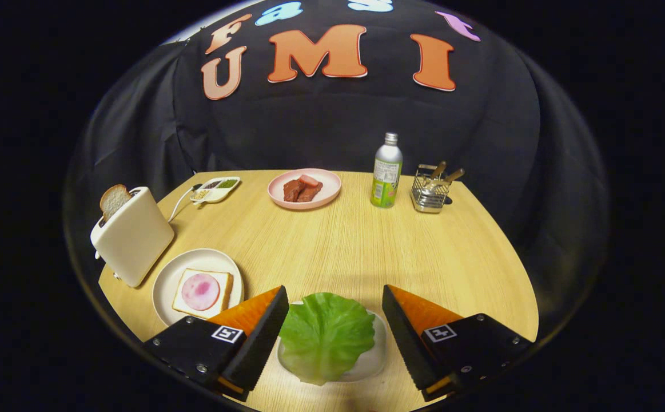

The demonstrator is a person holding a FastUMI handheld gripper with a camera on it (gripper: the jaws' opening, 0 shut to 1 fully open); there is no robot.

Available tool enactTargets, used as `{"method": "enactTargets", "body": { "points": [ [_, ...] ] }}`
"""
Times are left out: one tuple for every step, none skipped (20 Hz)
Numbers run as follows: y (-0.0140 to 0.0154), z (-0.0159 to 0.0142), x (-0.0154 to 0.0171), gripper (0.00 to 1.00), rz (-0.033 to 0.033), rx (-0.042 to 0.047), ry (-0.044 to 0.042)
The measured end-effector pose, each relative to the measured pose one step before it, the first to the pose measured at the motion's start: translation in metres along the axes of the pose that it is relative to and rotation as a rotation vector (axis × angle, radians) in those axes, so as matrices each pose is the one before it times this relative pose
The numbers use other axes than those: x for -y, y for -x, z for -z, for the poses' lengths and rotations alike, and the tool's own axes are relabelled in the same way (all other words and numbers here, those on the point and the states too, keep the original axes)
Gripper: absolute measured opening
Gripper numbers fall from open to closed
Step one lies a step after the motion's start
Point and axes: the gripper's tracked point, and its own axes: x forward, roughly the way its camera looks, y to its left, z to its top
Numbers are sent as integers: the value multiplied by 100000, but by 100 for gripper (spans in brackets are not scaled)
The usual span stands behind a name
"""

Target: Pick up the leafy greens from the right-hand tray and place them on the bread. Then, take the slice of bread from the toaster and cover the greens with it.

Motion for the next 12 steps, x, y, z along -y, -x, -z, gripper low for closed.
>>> {"method": "enactTargets", "body": {
  "points": [
    [-302,358,44,99,356,-1684,-599],
    [-330,489,77,99,18,-1988,505],
    [-307,759,-92,99,29,-2177,344],
    [-173,563,-179,99,-679,-2164,98],
    [-112,660,-323,98,-1094,-2391,-279],
    [-341,629,-428,98,-1545,-2433,9],
    [-164,537,-200,98,-1052,-2206,-233],
    [-236,291,-102,98,-416,-1267,-490],
    [-290,255,69,98,311,-1007,-98],
    [-269,476,68,98,610,-1171,633],
    [-303,405,183,98,1019,-1468,967],
    [-296,459,61,98,999,-1563,1123]
  ]
}}
